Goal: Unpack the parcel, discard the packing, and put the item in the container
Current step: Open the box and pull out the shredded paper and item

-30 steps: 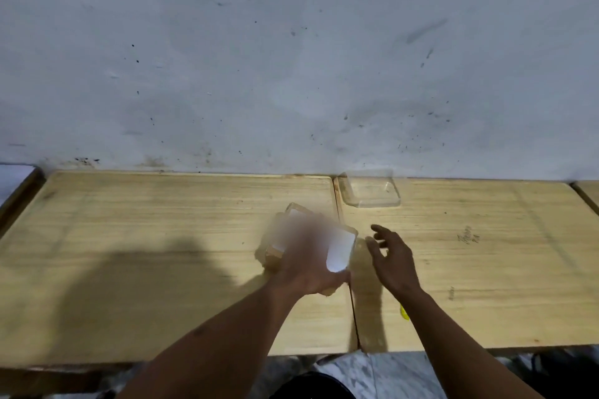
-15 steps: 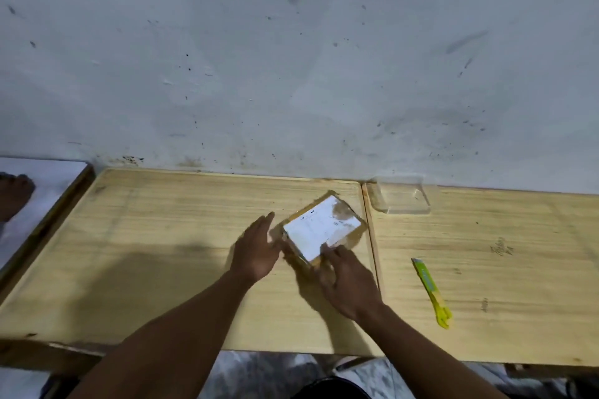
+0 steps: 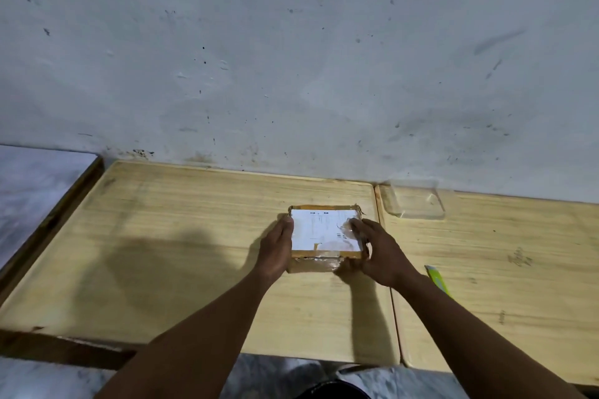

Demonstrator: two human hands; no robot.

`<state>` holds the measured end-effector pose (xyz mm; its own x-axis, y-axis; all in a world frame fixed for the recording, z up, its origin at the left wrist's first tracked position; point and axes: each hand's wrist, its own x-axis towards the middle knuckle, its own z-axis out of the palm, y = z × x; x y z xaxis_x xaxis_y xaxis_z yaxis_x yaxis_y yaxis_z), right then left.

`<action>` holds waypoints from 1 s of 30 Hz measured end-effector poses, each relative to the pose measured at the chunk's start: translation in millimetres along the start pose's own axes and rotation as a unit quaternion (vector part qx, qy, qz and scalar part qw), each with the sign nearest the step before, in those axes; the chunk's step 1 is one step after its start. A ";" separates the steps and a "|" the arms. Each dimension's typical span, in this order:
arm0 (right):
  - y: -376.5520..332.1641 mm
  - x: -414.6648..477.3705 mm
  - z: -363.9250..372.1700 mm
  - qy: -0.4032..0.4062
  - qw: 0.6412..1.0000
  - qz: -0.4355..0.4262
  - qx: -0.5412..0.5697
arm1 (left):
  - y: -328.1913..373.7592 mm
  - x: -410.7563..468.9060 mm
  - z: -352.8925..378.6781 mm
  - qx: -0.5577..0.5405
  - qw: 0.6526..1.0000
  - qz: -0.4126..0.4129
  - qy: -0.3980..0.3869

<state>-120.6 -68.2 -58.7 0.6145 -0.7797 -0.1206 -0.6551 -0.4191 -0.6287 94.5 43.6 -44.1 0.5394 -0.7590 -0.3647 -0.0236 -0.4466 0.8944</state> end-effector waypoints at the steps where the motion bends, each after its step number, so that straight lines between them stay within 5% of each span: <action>1: 3.6 1.5 0.9 0.004 1.000 -0.005 0.006 | -3.6 2.6 0.0 -0.002 1.000 -0.007 -0.004; 11: 12.0 -1.2 5.6 0.018 0.998 -0.041 0.044 | -14.6 8.0 3.1 -0.096 0.994 -0.038 -0.047; 26: 0.7 5.6 -15.5 0.034 0.999 -0.017 0.039 | -17.9 15.1 4.4 -0.054 0.998 0.015 -0.032; 30: -9.2 13.9 -25.1 0.095 0.995 -0.011 0.022 | -17.9 24.0 7.5 -0.059 0.998 0.036 -0.004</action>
<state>-117.0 -86.8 -35.4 0.5309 -0.8466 0.0379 -0.6202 -0.4186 -0.6634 101.6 29.9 -70.7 0.5331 -0.7908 -0.3007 0.0380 -0.3326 0.9423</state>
